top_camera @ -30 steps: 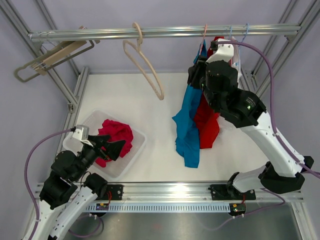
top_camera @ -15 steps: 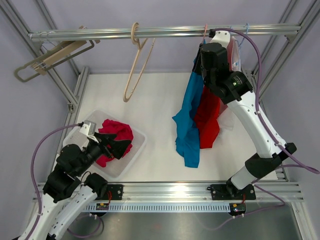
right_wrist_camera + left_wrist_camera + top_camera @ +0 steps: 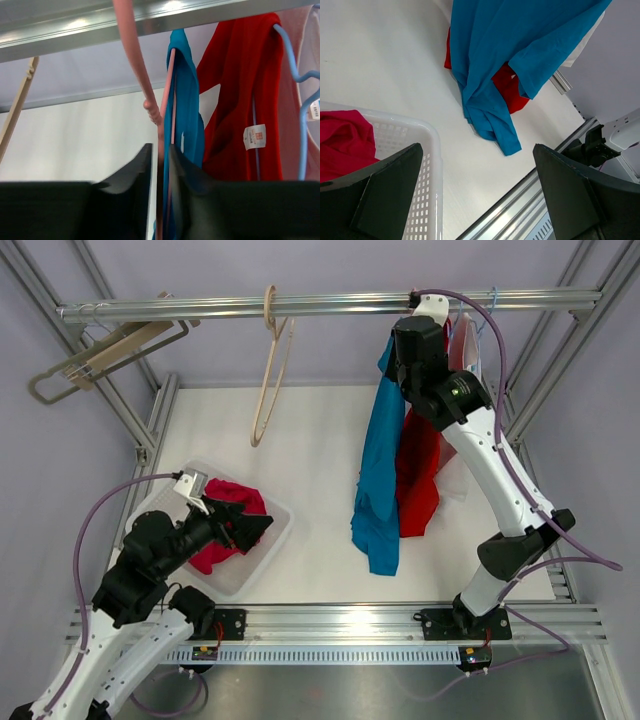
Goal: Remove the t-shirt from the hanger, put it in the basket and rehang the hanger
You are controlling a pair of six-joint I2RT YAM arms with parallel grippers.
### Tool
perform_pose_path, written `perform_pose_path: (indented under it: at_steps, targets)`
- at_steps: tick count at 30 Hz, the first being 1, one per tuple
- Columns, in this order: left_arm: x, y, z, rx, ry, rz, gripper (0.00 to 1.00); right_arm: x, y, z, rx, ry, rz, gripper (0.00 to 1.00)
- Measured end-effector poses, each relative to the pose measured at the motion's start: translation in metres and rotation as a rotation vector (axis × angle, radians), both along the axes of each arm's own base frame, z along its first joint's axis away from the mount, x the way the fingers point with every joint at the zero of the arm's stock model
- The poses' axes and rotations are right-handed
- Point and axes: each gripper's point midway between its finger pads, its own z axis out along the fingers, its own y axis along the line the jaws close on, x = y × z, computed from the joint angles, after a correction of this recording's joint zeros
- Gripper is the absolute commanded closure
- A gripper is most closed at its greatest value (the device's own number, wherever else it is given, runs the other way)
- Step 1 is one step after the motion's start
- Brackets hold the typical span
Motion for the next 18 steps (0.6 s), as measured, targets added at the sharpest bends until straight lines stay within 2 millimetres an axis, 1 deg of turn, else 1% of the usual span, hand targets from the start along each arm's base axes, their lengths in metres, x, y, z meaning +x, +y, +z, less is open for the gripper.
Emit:
perform_pose_path:
  at_steps: [1,2,7,10,13,15,18]
  targets:
    - [0.0,-0.001,0.002,-0.001,-0.001,-0.002,0.02,0.001,0.001,-0.001,-0.001,0.002,0.004,0.87]
    - [0.001,-0.001,0.003,-0.003,-0.003,-0.005,0.02,0.001,0.001,-0.002,-0.004,0.005,0.006,0.99]
    - [0.0,-0.008,0.008,-0.009,0.0,-0.038,0.02,0.003,0.003,0.0,-0.008,-0.001,0.026,1.0]
    - [0.0,-0.012,0.01,-0.011,0.004,-0.056,0.02,0.003,0.006,0.004,-0.01,-0.013,0.048,1.0]
    - [0.001,-0.016,0.015,-0.01,0.01,-0.077,0.02,0.001,0.007,0.019,-0.007,-0.044,0.067,1.0]
    - [0.001,-0.02,0.019,-0.01,0.013,-0.093,0.02,-0.001,0.006,0.034,0.005,-0.082,0.075,1.0]
    - [0.001,-0.027,0.024,-0.008,0.016,-0.122,0.01,-0.01,0.002,0.049,0.028,-0.127,0.087,1.0]
